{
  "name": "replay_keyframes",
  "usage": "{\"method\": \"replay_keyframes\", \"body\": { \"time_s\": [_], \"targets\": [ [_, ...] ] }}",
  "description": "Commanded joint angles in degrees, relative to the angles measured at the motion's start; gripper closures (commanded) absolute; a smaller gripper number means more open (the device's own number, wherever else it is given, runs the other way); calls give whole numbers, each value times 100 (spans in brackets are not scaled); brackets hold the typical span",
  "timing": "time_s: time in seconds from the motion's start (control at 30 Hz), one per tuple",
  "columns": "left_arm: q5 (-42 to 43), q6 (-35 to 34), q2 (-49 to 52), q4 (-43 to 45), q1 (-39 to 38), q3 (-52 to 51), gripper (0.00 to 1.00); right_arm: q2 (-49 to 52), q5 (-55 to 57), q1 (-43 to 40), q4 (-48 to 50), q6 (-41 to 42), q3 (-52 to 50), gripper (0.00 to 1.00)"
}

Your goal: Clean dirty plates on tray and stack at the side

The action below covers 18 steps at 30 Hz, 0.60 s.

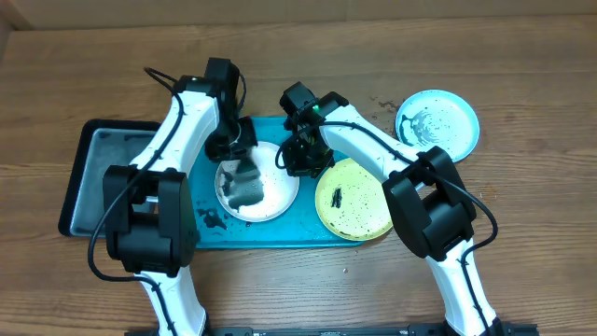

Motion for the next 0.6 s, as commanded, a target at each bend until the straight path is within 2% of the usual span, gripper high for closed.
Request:
{"method": "replay_keyframes", "body": {
  "time_s": [0.0, 0.23, 0.4, 0.57],
  "targets": [
    [970, 22, 118, 125, -83, -61, 96, 39, 227, -39, -11, -15, -109, 96],
    [649, -44, 297, 378, -120, -509, 96, 39, 227, -39, -4, -15, -109, 96],
    [-203, -44, 573, 341, -101, -708, 96, 39, 227, -42, -33, -15, -109, 96],
    [-1738, -166, 632, -177, -55, -649, 96, 39, 229, -39, -74, -15, -109, 96]
  ]
}}
